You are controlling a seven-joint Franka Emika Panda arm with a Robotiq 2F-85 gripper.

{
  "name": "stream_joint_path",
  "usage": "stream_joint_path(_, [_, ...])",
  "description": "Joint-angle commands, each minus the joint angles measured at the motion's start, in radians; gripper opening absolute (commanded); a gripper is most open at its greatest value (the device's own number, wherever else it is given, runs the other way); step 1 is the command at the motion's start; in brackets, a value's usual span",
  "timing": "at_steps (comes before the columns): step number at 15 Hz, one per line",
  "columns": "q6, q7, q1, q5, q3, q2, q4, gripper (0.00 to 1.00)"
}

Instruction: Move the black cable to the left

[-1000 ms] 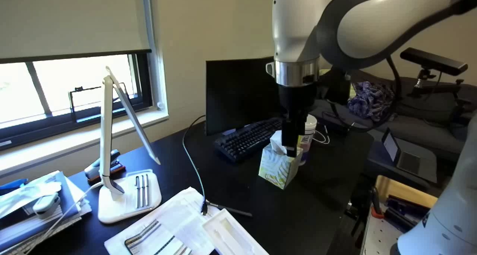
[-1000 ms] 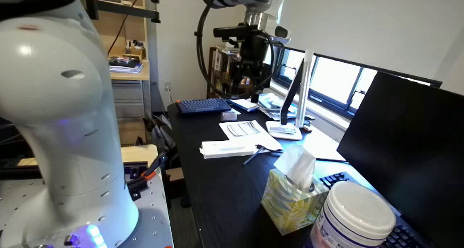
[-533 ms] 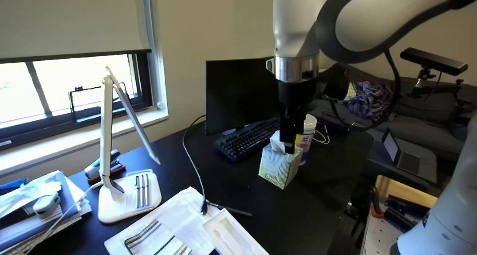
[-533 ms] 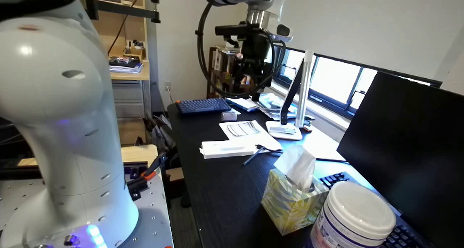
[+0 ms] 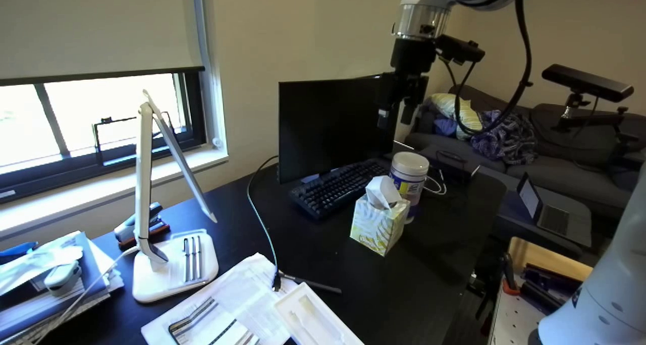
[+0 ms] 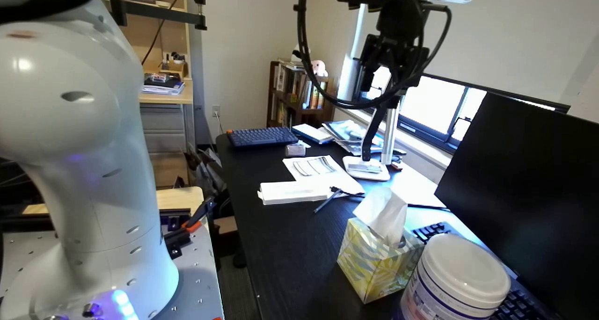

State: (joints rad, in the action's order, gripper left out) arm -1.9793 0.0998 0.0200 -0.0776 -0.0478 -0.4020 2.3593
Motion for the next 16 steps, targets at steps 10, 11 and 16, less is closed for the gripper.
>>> stream_joint_path(10, [-0.268, 0.001, -0.234, -0.063, -0.231, 0.152, -0.068, 1.0])
stream_joint_path(11, [-0.278, 0.005, -0.25, -0.08, -0.251, 0.17, -0.081, 1.0])
stream_joint_path(16, [-0.255, 0.063, -0.304, -0.183, -0.311, 0.262, -0.146, 1.0])
